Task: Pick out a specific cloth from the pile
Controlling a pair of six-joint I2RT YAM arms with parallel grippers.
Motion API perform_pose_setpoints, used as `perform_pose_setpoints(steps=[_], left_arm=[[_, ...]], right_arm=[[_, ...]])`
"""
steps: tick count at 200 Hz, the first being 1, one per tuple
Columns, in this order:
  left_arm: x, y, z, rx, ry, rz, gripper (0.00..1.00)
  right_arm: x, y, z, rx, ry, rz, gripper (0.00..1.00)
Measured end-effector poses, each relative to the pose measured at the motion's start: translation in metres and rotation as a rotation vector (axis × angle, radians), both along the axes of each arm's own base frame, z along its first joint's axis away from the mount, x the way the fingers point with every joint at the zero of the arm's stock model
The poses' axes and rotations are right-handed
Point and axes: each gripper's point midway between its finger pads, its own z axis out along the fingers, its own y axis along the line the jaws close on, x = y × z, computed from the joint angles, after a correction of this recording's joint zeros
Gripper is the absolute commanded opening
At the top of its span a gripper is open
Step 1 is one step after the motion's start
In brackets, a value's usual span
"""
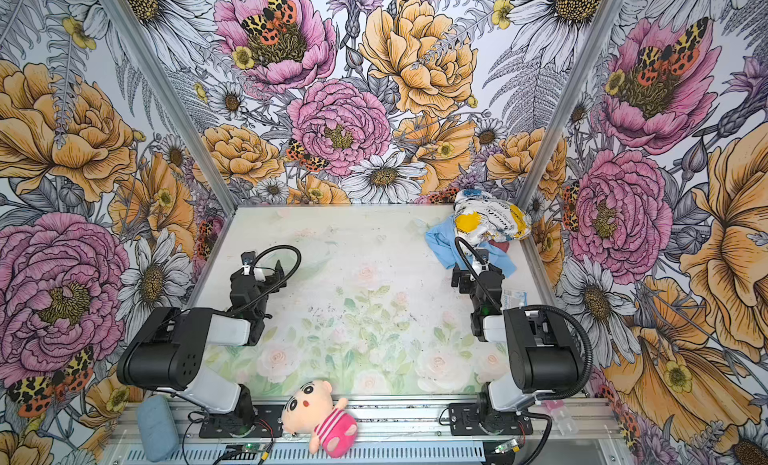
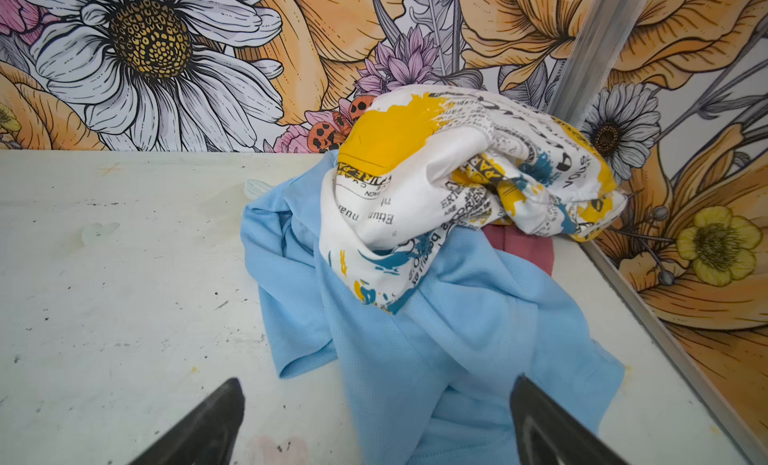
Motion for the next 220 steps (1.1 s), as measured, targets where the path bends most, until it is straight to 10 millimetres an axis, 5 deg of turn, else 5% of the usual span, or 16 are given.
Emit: perform_pose_setpoints(steps=[182,203,220], left_arm=[[0.002,-0.003,-0.003,-0.050,0.010,-0.070,0.99],[-0.003,-0.013,0.015,-0.015,-0.014,-0.071,0.99],[-0.008,-0.043,0.047,0.025,-0.047,-0.107,0.99]], right_arm=[[0.000,-0.002,0.001,0.003,-0.004,-0.016,1.00],[-0.012,-0.002,0.011,0.002,-0.030,-0.017,0.99],[-0.025,-0.004,0.034,0.010,-0.068,-0.034,0.99]])
